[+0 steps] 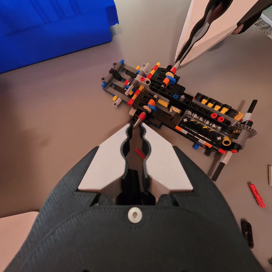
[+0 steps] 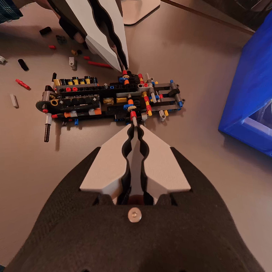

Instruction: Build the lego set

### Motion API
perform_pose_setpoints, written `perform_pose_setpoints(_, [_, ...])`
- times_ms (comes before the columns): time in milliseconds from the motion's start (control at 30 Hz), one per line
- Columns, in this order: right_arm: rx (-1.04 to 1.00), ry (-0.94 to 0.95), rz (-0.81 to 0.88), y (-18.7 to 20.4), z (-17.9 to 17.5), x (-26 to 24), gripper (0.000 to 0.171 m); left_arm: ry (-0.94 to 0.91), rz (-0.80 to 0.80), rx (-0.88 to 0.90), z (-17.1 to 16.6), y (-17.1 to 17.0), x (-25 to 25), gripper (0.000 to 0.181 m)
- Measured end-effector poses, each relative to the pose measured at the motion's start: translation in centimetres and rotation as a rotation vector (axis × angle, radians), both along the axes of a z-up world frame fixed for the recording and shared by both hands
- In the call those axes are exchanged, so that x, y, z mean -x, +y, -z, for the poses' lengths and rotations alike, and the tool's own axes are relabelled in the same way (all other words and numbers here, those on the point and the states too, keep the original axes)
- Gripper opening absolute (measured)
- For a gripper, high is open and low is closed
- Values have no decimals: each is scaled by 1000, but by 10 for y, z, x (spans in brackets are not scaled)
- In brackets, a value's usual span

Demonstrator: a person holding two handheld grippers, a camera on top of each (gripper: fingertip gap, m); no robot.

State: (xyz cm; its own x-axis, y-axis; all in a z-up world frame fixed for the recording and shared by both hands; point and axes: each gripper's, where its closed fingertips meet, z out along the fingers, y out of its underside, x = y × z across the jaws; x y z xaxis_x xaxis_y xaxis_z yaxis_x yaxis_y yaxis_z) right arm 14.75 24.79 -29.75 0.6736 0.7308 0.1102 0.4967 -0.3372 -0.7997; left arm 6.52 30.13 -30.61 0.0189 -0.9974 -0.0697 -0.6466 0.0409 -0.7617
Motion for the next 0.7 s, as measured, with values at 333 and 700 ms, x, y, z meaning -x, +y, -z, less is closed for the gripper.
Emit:
perform_pose_setpoints(333, [-60,-56,11,0,0,0,1,7,10,-29,0,1,0,8])
perform_pose_setpoints(700, [-168,-157,22,1,-2,0,1,7,22,-63,1,2,0,8])
